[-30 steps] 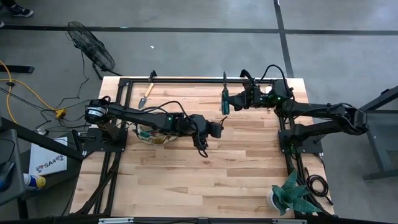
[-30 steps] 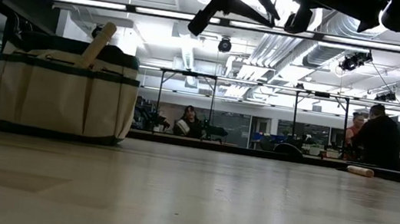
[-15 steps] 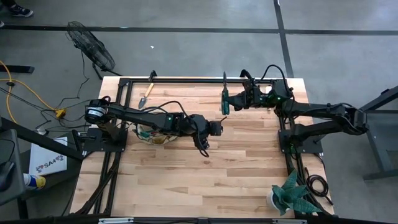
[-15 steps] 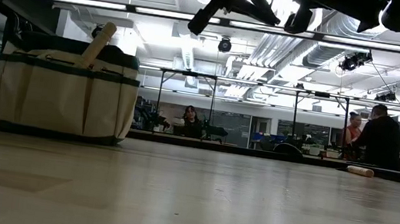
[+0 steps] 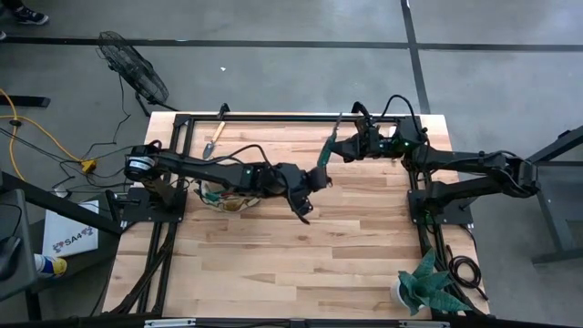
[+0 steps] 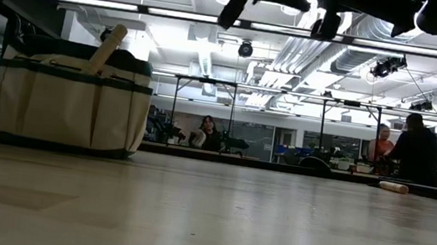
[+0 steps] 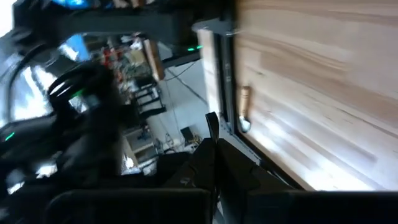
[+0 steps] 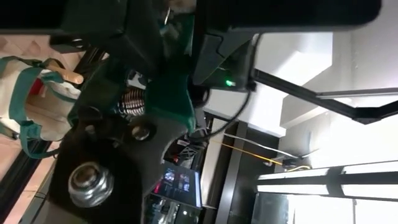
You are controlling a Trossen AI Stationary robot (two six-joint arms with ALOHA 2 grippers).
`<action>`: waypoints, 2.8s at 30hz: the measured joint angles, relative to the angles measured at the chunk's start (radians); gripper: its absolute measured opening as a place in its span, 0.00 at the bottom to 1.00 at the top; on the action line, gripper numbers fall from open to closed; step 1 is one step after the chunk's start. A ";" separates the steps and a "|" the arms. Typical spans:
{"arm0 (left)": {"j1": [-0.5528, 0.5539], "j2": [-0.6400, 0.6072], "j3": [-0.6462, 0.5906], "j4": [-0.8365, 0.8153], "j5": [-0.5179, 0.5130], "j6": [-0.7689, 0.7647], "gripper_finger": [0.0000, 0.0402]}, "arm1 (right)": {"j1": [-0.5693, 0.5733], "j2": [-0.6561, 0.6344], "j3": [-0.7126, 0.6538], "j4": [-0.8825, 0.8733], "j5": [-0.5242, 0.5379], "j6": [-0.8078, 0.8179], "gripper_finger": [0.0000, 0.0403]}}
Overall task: Pick & Place Garden tools in Gardening bag
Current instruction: Put the green shear scissors into the white gardening bag
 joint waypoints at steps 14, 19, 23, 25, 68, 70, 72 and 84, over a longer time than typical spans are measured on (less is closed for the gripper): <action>0.000 0.000 0.101 0.002 -0.001 -0.070 0.00 | 0.000 0.000 0.000 0.000 0.027 -0.033 0.15; 0.000 0.000 0.133 0.001 -0.001 -0.127 0.00 | 0.000 0.000 0.000 0.000 0.026 -0.050 0.15; -0.002 0.000 0.173 -0.004 -0.003 -0.150 0.00 | -0.001 0.000 0.000 0.000 0.026 -0.059 0.15; -0.002 0.000 0.205 -0.019 -0.003 -0.159 0.00 | 0.000 0.000 0.000 0.000 0.026 -0.060 0.15; -0.032 -0.025 0.378 -0.018 -0.268 -0.270 0.00 | 0.000 -0.001 -0.001 0.023 0.019 -0.076 0.49; -0.019 -0.032 0.378 -0.014 -0.284 -0.273 0.00 | 0.000 -0.001 -0.001 0.027 0.008 -0.076 0.50; -0.016 -0.047 0.376 -0.034 -0.297 -0.286 0.00 | -0.001 -0.001 -0.001 0.029 -0.008 -0.076 0.50; 0.021 -0.118 0.376 -0.087 -0.348 -0.457 0.00 | -0.001 -0.004 -0.001 0.032 -0.127 -0.083 0.50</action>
